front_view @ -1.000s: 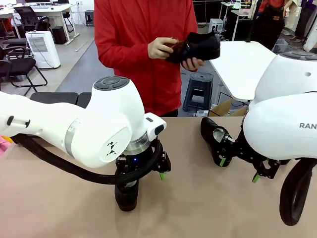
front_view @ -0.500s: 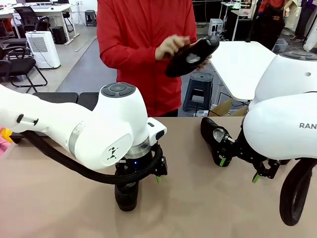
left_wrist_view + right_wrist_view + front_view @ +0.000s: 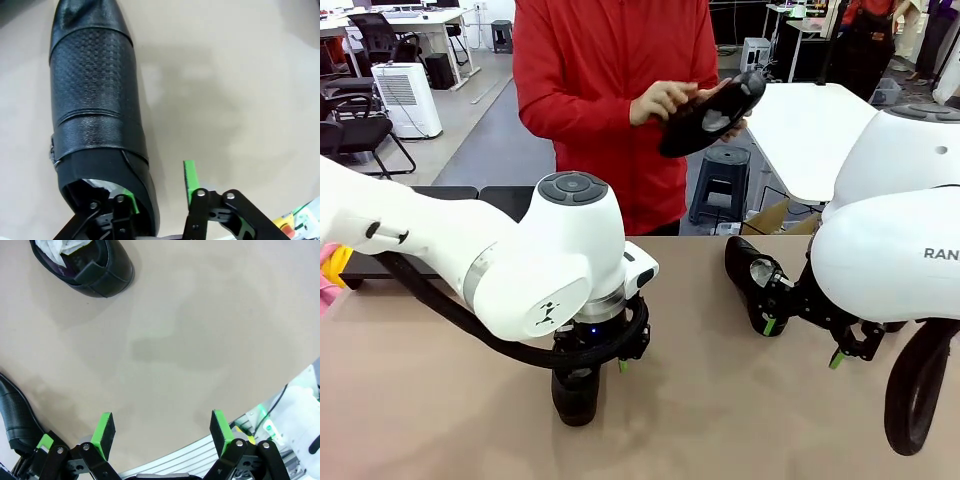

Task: Organize the shoes by placing them on the stand.
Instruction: Place the Shoe from the middle of the table onto the Shoes Stand.

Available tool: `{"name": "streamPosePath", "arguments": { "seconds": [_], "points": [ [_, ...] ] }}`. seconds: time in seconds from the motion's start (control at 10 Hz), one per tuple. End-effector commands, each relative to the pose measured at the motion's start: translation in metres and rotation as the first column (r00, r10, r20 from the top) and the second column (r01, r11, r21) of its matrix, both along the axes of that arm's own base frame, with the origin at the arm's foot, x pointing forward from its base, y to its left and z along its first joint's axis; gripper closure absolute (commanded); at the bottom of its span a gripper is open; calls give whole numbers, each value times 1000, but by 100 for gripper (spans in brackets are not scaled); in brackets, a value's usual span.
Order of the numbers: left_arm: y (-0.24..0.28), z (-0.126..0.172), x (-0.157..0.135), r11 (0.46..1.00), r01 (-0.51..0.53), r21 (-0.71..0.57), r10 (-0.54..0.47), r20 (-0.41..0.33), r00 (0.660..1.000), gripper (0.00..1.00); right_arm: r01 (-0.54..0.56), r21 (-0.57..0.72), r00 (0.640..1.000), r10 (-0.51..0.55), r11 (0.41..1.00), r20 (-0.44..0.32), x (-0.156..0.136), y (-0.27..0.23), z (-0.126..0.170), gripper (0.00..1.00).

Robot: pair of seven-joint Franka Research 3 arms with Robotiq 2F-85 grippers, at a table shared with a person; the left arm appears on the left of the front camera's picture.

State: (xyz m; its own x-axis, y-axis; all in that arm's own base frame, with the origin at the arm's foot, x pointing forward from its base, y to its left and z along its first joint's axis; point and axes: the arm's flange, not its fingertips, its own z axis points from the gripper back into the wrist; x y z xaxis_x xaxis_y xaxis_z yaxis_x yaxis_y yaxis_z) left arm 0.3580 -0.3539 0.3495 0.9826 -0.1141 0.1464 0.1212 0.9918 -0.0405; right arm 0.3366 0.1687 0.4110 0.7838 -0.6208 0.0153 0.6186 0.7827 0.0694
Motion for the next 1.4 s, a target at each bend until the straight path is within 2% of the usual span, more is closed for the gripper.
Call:
{"name": "streamPosePath", "arguments": {
  "seconds": [0.0,0.4,0.6,0.7,0.9,1.0,1.1,1.2,1.3],
  "points": [
    [-5,1,7,998,-40,48,39,16,999,100,-13,6,1000,13,1000,11,2,1,-1,0],
    [4,3,8,995,-54,88,52,24,998,100,-13,6,1000,13,1000,11,2,1,-1,0],
    [12,5,6,997,-48,65,48,12,999,100,-13,6,1000,13,1000,11,2,1,-1,0],
    [20,26,-8,998,-60,11,61,-31,998,100,-13,6,1000,13,1000,11,2,1,-1,0],
    [71,85,-41,997,-52,-63,49,-40,998,100,-13,6,1000,13,1000,11,2,1,-1,0],
    [103,105,-47,995,-83,-58,82,-21,996,100,-13,6,1000,13,1000,11,2,1,-1,0],
    [134,126,-49,993,-94,-70,97,48,994,100,-13,6,1000,13,1000,11,2,1,-1,0],
    [166,141,-41,990,-110,-85,122,157,980,100,-13,6,1000,13,1000,11,2,1,-1,0],
    [200,151,-27,984,-161,-80,177,273,946,100,-13,6,1000,13,1000,11,2,1,-1,0]
  ]
}}
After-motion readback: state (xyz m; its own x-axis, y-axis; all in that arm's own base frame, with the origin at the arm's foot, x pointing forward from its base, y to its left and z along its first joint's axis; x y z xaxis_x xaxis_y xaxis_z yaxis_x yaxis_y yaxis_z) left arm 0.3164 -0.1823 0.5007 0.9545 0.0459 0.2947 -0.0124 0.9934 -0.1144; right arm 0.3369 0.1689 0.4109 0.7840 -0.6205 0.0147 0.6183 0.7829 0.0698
